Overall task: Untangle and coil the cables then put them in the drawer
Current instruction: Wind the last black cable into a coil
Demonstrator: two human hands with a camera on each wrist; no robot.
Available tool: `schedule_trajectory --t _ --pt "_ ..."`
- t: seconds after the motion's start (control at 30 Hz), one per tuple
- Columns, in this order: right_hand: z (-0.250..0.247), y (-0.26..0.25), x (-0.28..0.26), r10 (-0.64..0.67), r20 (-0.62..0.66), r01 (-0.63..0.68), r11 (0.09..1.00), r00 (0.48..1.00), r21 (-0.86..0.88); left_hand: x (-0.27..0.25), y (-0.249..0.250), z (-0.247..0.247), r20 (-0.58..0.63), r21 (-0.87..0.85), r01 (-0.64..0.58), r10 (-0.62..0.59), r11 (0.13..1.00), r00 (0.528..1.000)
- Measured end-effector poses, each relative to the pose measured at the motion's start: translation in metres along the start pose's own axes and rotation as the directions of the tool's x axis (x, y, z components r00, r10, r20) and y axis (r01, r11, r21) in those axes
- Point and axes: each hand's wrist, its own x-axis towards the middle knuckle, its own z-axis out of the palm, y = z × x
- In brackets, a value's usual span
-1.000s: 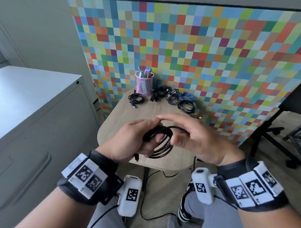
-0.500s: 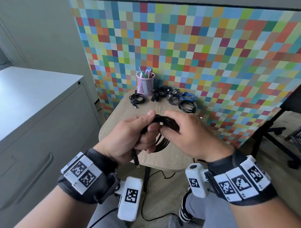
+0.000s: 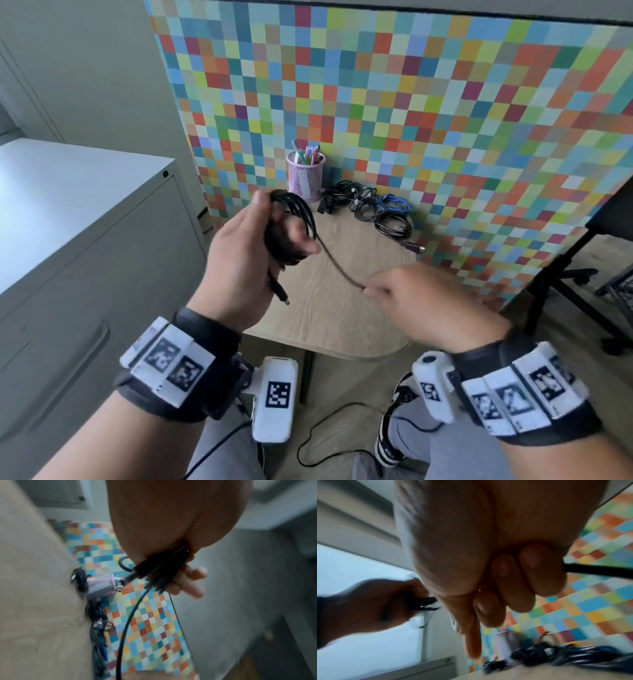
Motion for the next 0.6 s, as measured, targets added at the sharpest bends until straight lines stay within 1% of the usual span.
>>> schedule_trajectory --t 0.03,0.07,0.1,0.13,0.17,0.2,0.23,0.27,0.33,0.37,0.4,0.47,0.5,0.57,0.6 --pt "0.004 -0.015 -0.002 -0.052 0.066 0.056 0.997 0.996 -0.053 -0.001 -0.005 0.005 0.011 0.175 -0.022 0.02 0.984 1.0" --pt "0.008 -0.029 -0.003 -0.103 0.1 0.112 0.99 0.99 -0.09 -0.004 -0.009 0.01 0.04 0.331 -0.033 0.021 0.943 0.999" --pt "0.01 -0.039 -0.003 -0.144 0.094 0.153 0.983 0.985 -0.101 -0.007 -0.014 0.014 0.078 0.44 -0.043 0.009 0.897 0.997" --pt "0.009 -0.046 -0.003 -0.18 0.051 0.184 0.98 0.982 -0.082 -0.01 -0.019 0.016 0.133 0.551 -0.078 0.004 0.831 0.991" --pt "0.005 -0.049 -0.004 -0.21 -0.022 0.209 0.977 0.977 -0.034 -0.012 -0.024 0.016 0.178 0.669 -0.12 -0.001 0.734 0.984" --pt "0.0 -0.05 -0.005 -0.23 -0.106 0.235 0.971 0.967 0.04 -0.014 -0.026 0.015 0.198 0.774 -0.148 -0.014 0.616 0.98" --pt "-0.007 -0.049 -0.007 -0.236 -0.2 0.265 0.955 0.951 0.133 -0.015 -0.027 0.013 0.201 0.829 -0.148 -0.04 0.54 0.979" --pt "-0.013 -0.047 -0.008 -0.231 -0.291 0.302 0.925 0.928 0.229 -0.016 -0.026 0.012 0.215 0.826 -0.138 -0.079 0.546 0.973" --pt "-0.02 -0.039 -0.01 -0.192 -0.438 0.359 0.87 0.879 0.339 -0.015 -0.023 0.01 0.259 0.74 -0.056 -0.207 0.67 0.943" --pt "-0.021 -0.035 -0.009 -0.164 -0.474 0.361 0.859 0.865 0.362 -0.014 -0.022 0.01 0.27 0.697 0.021 -0.289 0.717 0.919" --pt "-0.021 -0.031 -0.009 -0.153 -0.473 0.36 0.85 0.867 0.384 -0.014 -0.02 0.011 0.277 0.663 0.101 -0.369 0.741 0.887" --pt "-0.023 -0.027 -0.01 -0.197 -0.38 0.358 0.836 0.904 0.417 -0.013 -0.016 0.011 0.288 0.62 0.219 -0.478 0.753 0.83" --pt "-0.024 -0.026 -0.011 -0.235 -0.311 0.353 0.84 0.921 0.412 -0.012 -0.015 0.01 0.301 0.595 0.249 -0.5 0.764 0.812" --pt "-0.023 -0.023 -0.011 -0.273 -0.169 0.315 0.888 0.947 0.335 -0.012 -0.012 0.005 0.335 0.551 0.256 -0.492 0.794 0.804" --pt "-0.021 -0.021 -0.008 -0.268 -0.137 0.297 0.912 0.953 0.283 -0.012 -0.011 0.003 0.358 0.54 0.239 -0.477 0.807 0.803"
